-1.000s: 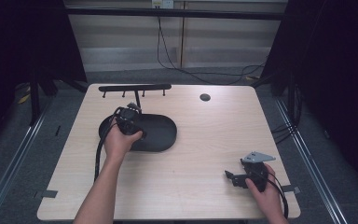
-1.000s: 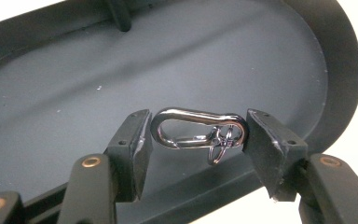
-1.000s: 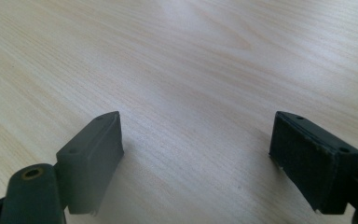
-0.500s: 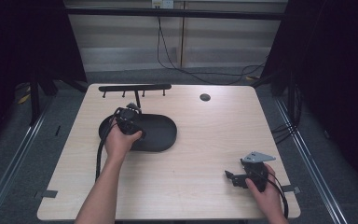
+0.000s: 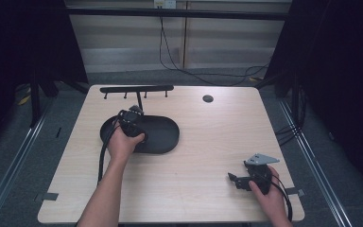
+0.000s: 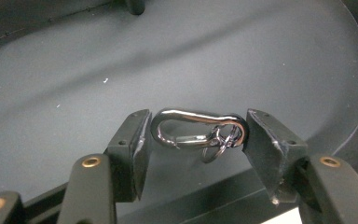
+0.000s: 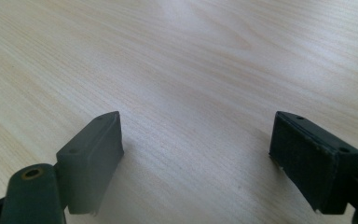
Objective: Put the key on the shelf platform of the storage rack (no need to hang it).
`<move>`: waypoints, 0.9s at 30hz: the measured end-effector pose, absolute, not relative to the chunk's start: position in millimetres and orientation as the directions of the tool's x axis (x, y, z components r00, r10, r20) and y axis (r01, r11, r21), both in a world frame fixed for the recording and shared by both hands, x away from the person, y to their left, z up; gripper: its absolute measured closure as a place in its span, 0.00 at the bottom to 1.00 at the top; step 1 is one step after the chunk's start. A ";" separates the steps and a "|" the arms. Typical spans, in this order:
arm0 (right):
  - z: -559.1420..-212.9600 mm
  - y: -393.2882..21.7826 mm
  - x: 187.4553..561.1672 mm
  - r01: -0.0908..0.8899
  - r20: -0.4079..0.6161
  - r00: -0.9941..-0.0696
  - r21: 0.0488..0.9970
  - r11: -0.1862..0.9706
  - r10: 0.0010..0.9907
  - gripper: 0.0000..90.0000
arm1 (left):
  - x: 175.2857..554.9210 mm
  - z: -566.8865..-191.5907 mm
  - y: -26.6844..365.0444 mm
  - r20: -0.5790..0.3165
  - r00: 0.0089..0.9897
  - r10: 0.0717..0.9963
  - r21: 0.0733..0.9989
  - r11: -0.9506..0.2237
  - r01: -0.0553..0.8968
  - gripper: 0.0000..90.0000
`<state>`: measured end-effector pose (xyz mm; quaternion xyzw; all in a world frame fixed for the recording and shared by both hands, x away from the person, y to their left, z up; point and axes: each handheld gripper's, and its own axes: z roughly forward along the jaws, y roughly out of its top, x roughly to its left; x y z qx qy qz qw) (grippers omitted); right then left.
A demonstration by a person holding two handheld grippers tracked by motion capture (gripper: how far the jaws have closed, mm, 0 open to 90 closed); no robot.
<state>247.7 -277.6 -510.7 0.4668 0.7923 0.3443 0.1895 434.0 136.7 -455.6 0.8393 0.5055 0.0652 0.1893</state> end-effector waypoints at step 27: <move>-510.7 -277.6 247.8 0.609 0.022 -0.493 0.722 0.327 0.869 0.18 | 433.9 -462.8 137.8 -0.079 0.468 0.880 0.416 -0.398 0.818 0.57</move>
